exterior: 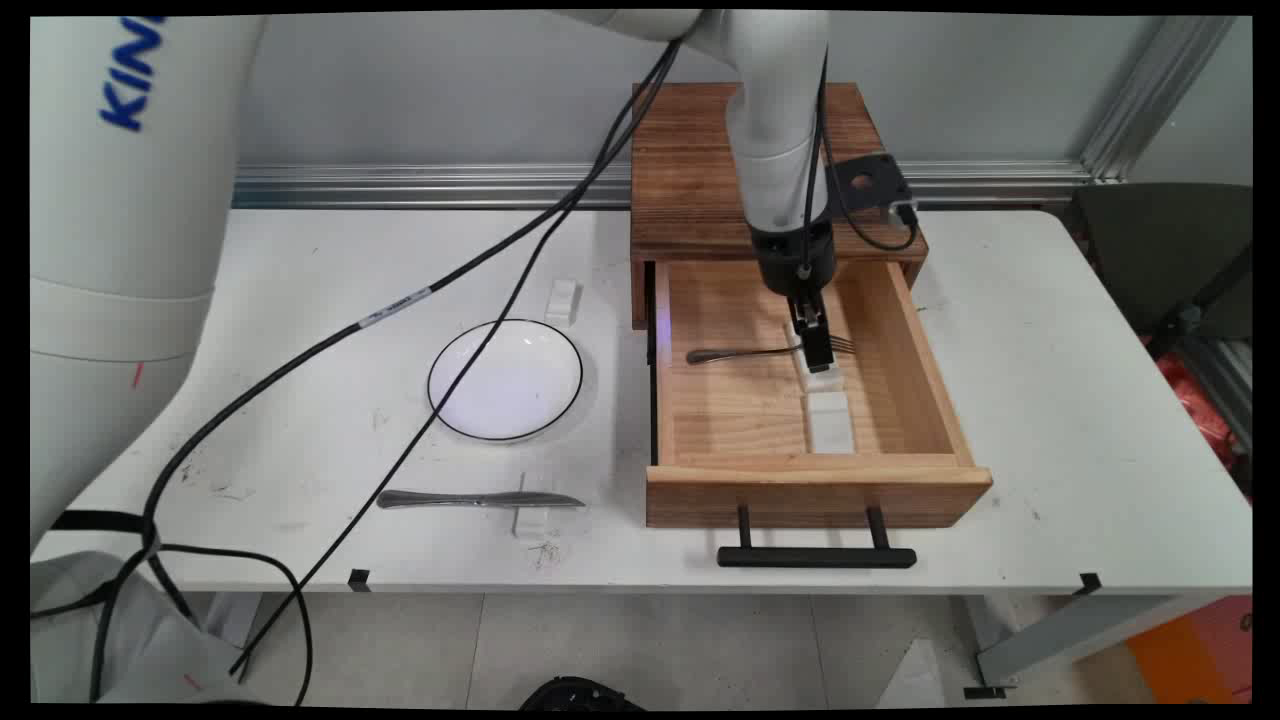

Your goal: Pick up the knife from the right of the white plate

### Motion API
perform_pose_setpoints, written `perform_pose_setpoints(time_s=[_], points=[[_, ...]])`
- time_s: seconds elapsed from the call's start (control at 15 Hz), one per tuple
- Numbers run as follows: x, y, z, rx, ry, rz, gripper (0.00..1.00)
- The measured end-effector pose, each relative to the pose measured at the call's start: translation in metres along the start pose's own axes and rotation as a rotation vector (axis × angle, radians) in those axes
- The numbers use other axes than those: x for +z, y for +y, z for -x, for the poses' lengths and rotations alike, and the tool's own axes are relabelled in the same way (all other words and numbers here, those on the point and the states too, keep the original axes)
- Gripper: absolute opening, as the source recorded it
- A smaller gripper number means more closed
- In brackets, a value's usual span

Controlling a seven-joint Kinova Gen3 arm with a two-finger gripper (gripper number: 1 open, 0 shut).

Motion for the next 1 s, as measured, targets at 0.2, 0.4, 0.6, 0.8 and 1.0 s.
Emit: perform_pose_setpoints(time_s=[0.2, 0.4, 0.6, 0.8, 1.0], points=[[-0.021, 0.005, 0.001, -0.003, 0.002, 0.004, 1.0], [-0.052, 0.012, 0.007, 0.001, -0.016, 0.01, 1.0], [-0.085, 0.02, 0.017, 0.015, -0.038, 0.018, 1.0], [-0.117, 0.029, 0.033, 0.027, -0.055, 0.021, 1.0], [-0.142, 0.039, 0.053, 0.028, -0.063, 0.025, 1.0]])
